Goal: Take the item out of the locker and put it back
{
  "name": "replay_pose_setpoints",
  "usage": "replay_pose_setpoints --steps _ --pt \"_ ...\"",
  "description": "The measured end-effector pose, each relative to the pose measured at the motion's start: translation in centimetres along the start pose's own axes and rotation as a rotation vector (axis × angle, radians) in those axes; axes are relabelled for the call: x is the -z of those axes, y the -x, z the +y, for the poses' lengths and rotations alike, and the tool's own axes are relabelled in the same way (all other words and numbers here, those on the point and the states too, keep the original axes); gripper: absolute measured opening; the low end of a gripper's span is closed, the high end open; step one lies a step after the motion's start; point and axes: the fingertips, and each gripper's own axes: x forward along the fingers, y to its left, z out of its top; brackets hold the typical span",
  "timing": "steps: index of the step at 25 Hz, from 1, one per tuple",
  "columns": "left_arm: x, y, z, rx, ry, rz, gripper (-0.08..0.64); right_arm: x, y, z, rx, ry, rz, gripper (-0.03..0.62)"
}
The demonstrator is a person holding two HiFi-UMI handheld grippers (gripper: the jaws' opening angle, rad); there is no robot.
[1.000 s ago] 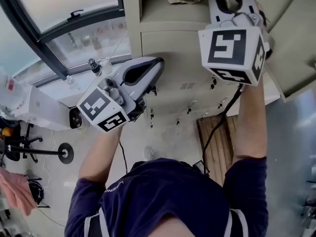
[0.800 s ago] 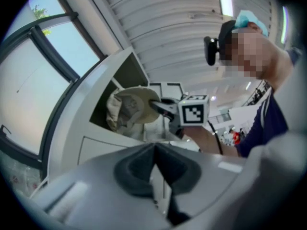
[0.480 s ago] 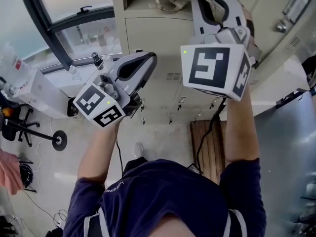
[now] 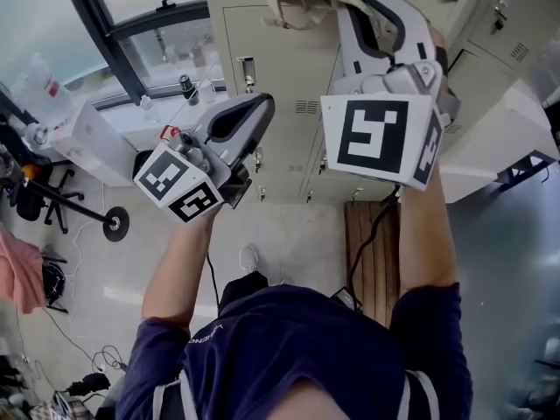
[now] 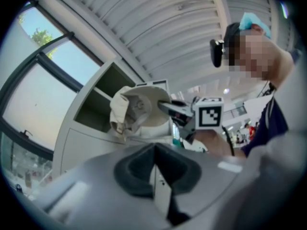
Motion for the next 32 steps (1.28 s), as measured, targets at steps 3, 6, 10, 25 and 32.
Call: replay_pose_setpoints --steps 3,6,10,25,32 --pt "0.1 0.6 -1.3 -0.001 -0.004 0.017 0.003 -0.3 1.8 0.3 -0.014 -0.031 -0.005 0.023" --pt "0.2 1.3 -2.1 0.003 -0.007 0.029 0.002 -0.3 3.3 0.9 -0.015 -0.053 -0.003 0.023" --pt "0.6 2.4 -3.0 0.014 0.007 0.042 0.002 -0.7 5.4 1.8 -0.013 -0.087 0.001 0.023" --pt "1.3 9.5 -7.1 0.082 0.073 0.082 0.003 -4.0 14.4 7.3 -0.022 -0.164 0.12 0.023" --pt "2.6 11.0 -9.4 0.092 0.118 0.096 0.003 -3.8 17.0 9.3 -0.047 -0.192 0.145 0.023"
